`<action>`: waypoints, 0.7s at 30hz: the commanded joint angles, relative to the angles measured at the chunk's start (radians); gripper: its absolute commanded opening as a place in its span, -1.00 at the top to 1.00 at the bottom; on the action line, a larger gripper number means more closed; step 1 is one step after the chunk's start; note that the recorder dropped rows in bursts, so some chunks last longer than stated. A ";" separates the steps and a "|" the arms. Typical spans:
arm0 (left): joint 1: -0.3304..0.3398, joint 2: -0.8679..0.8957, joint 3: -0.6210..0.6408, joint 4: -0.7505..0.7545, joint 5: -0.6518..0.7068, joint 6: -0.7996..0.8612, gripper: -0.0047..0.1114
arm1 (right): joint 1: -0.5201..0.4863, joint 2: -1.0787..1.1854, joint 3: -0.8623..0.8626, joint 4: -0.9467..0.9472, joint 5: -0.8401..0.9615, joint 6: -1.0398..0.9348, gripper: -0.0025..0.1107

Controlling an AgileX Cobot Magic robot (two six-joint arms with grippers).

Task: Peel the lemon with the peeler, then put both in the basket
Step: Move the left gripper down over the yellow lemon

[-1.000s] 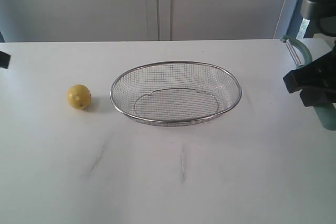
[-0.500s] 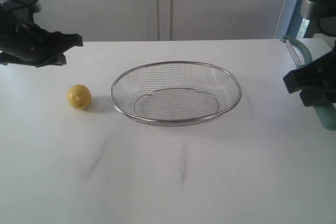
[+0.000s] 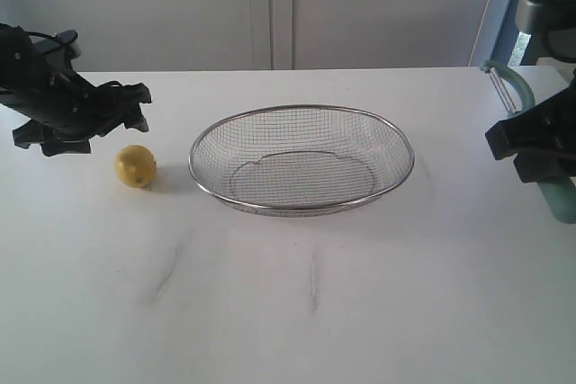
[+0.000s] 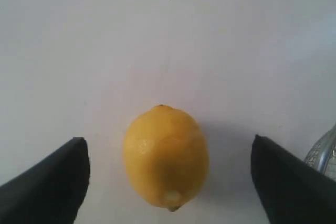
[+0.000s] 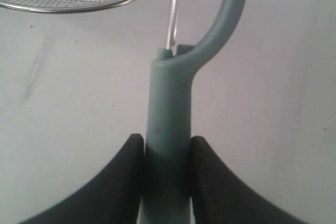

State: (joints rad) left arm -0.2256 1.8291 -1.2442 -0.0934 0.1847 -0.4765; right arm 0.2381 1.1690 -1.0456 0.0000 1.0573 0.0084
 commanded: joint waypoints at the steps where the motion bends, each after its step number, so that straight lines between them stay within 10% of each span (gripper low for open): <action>1: -0.009 0.014 -0.006 -0.004 0.006 0.028 -0.56 | 0.000 -0.009 0.001 0.000 -0.010 -0.008 0.86; 21: -0.054 0.152 -0.007 -0.002 -0.089 0.075 -0.56 | 0.000 -0.009 0.001 0.000 -0.012 -0.008 0.86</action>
State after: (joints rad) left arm -0.2760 1.9810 -1.2498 -0.0900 0.0945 -0.4132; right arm 0.2381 1.1690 -1.0456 0.0000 1.0573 0.0084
